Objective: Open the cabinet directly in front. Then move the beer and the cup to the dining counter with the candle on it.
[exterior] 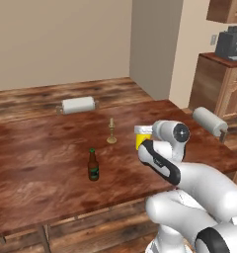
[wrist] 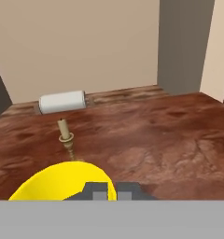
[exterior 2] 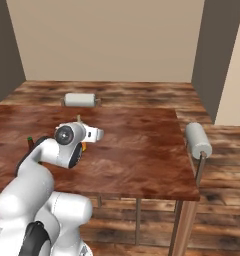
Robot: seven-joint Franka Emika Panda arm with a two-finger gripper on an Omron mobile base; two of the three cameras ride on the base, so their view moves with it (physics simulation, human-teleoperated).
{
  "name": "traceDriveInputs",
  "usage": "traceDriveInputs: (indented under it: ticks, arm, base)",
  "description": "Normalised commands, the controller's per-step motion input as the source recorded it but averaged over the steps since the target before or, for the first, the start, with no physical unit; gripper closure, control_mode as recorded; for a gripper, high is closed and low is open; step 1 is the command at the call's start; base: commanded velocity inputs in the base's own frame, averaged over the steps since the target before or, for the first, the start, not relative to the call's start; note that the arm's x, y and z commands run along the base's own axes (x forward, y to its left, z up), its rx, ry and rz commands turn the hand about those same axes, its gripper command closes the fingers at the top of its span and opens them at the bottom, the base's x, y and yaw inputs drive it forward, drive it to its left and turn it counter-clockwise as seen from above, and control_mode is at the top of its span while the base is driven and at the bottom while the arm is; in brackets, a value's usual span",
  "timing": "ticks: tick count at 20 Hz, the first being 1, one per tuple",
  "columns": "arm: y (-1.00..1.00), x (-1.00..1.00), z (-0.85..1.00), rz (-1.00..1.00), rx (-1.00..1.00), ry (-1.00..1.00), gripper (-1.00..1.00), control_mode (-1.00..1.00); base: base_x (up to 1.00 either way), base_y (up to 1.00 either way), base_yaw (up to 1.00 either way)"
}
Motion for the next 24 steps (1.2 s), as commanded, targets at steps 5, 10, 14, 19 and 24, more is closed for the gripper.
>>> traceDriveInputs:
  ticks: [5, 10, 14, 19, 24]
  arm:
    - [0.0, 0.12, -0.2, 0.0, 0.0, -0.09, 1.0, -1.0]
    - [0.0, 0.23, -0.33, 0.0, -0.01, -0.09, 1.0, -1.0]
    - [0.0, 0.24, -0.24, 0.0, 0.0, -0.04, 1.0, -1.0]
    - [0.0, 0.02, -0.01, 0.0, 0.0, 0.0, 1.0, -1.0]
    - [0.0, 0.0, -0.01, 0.0, 0.0, 0.0, 1.0, -1.0]
  base:
    - [0.0, 0.0, 0.0]
    - [0.0, 0.0, 0.0]
    - [0.0, 0.0, 0.0]
    - [0.0, 0.0, 0.0]
    - [0.0, 0.0, 0.0]
